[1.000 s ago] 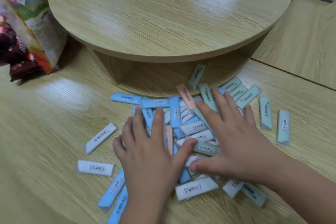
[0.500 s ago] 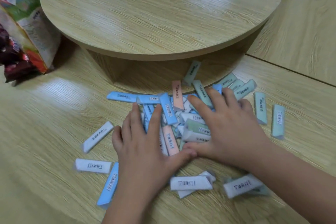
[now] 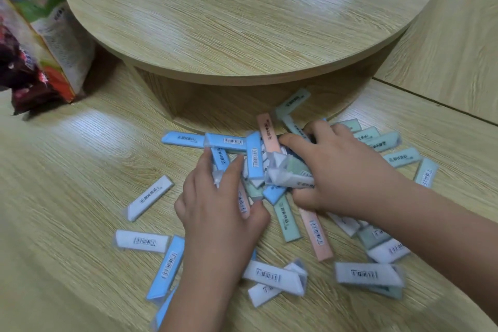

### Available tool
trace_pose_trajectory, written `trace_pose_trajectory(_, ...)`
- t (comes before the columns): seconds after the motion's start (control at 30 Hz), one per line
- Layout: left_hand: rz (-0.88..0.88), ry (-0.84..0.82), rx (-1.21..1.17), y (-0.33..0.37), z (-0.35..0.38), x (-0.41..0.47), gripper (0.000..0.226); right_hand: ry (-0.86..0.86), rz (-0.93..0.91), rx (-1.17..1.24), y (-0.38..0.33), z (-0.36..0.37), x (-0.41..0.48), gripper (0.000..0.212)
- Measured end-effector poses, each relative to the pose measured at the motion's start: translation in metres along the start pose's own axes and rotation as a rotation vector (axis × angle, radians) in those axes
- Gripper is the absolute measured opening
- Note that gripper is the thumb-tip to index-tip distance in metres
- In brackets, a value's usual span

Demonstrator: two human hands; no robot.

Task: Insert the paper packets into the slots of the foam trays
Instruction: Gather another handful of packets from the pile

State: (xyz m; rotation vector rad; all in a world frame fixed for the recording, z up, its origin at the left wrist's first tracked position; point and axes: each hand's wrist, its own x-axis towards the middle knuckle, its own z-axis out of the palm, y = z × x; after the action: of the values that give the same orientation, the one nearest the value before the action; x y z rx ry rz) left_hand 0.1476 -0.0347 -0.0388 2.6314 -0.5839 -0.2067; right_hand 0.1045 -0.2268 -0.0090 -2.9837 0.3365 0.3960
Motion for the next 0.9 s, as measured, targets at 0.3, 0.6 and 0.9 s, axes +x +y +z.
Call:
trace_pose_trajectory(0.3,-0.156,0.06,0.115,0.021,0.004,0.004,0.074,0.012,0.091,-0.035,-0.03,0.003,0.001,0.062)
trace_pose_trajectory(0.6,-0.028,0.201,0.088,0.014,0.01,0.002,0.057,0.034,0.003,0.081,-0.02,0.004,-0.005,0.067)
trace_pose_trajectory(0.9,-0.047,0.197,-0.158,0.011,0.007,-0.005,0.047,0.034,0.073,0.171,-0.03,0.001,0.0,0.049)
